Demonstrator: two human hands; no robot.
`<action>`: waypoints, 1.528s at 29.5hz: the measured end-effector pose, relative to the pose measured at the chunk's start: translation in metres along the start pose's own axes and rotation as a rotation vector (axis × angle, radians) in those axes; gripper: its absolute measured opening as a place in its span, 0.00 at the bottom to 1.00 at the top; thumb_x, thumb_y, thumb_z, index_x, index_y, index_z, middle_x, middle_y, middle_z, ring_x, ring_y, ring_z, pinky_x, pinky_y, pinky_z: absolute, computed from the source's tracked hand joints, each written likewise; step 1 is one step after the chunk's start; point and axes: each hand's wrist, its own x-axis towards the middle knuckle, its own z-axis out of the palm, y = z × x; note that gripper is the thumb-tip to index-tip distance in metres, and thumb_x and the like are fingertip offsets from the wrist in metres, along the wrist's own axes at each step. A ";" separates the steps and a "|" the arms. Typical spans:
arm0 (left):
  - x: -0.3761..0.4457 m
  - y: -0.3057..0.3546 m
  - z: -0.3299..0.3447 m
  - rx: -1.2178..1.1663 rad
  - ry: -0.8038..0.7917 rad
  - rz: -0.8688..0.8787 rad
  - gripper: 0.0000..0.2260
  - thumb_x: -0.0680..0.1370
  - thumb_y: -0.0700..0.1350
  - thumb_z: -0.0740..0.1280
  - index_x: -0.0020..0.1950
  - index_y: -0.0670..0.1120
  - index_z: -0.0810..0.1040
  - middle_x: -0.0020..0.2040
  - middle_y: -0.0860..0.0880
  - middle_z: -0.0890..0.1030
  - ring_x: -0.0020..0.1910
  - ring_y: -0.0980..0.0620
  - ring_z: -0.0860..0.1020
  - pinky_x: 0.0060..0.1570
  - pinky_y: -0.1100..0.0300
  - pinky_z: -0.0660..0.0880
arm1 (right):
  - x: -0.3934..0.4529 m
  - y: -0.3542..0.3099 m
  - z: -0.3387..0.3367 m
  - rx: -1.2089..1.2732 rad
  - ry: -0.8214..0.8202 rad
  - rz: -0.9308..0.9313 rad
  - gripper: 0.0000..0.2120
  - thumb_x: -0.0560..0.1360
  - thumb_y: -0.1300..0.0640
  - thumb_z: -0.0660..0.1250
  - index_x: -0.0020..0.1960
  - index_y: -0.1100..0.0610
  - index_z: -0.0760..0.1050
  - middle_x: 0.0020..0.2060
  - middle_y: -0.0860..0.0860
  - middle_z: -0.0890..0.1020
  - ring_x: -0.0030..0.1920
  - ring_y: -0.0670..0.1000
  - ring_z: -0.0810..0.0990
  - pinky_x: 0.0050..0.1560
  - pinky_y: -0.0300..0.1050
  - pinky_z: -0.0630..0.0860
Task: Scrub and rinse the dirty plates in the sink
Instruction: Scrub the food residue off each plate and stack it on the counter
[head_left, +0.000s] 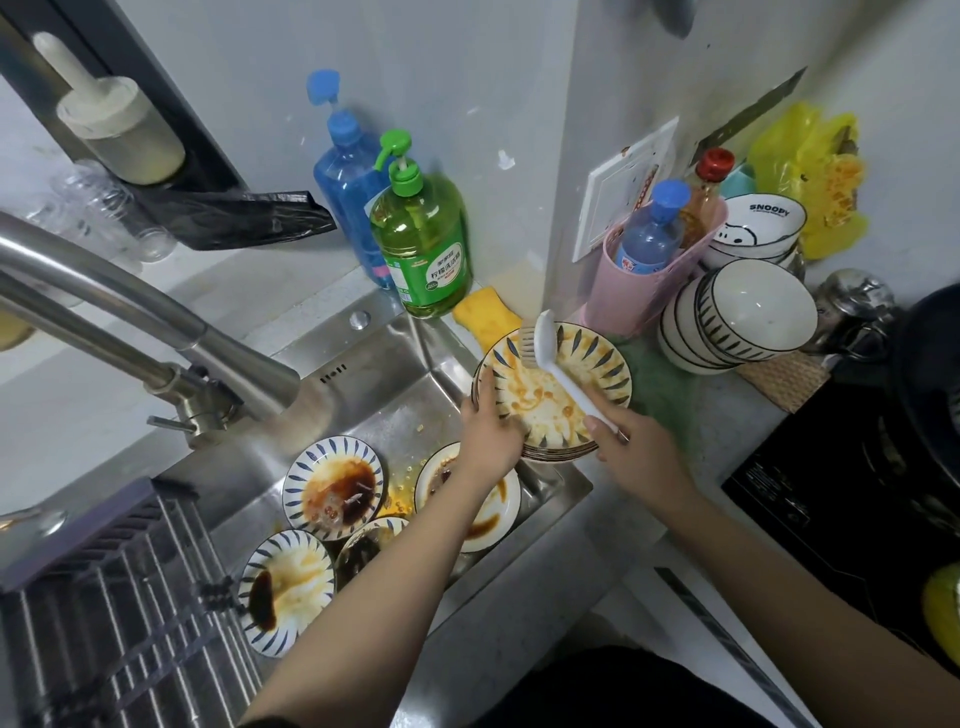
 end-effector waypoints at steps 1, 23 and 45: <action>-0.001 0.001 0.001 -0.002 0.001 -0.008 0.36 0.77 0.41 0.61 0.79 0.54 0.46 0.74 0.42 0.57 0.71 0.42 0.63 0.70 0.48 0.65 | 0.001 0.001 0.000 -0.014 0.002 -0.004 0.20 0.80 0.52 0.60 0.72 0.45 0.67 0.43 0.42 0.77 0.43 0.48 0.78 0.43 0.44 0.74; -0.017 -0.011 -0.004 -0.151 0.173 0.103 0.26 0.82 0.49 0.58 0.79 0.48 0.54 0.71 0.44 0.69 0.65 0.46 0.72 0.60 0.56 0.69 | -0.010 -0.030 0.026 0.000 -0.039 -0.087 0.19 0.80 0.51 0.60 0.70 0.44 0.68 0.43 0.45 0.79 0.41 0.48 0.78 0.41 0.41 0.73; 0.082 -0.207 -0.046 0.131 0.025 -0.337 0.12 0.80 0.44 0.62 0.58 0.41 0.79 0.56 0.42 0.81 0.55 0.42 0.79 0.54 0.54 0.76 | 0.027 -0.007 0.182 -0.027 -0.315 0.173 0.20 0.80 0.50 0.59 0.71 0.48 0.68 0.51 0.51 0.81 0.50 0.51 0.79 0.52 0.55 0.78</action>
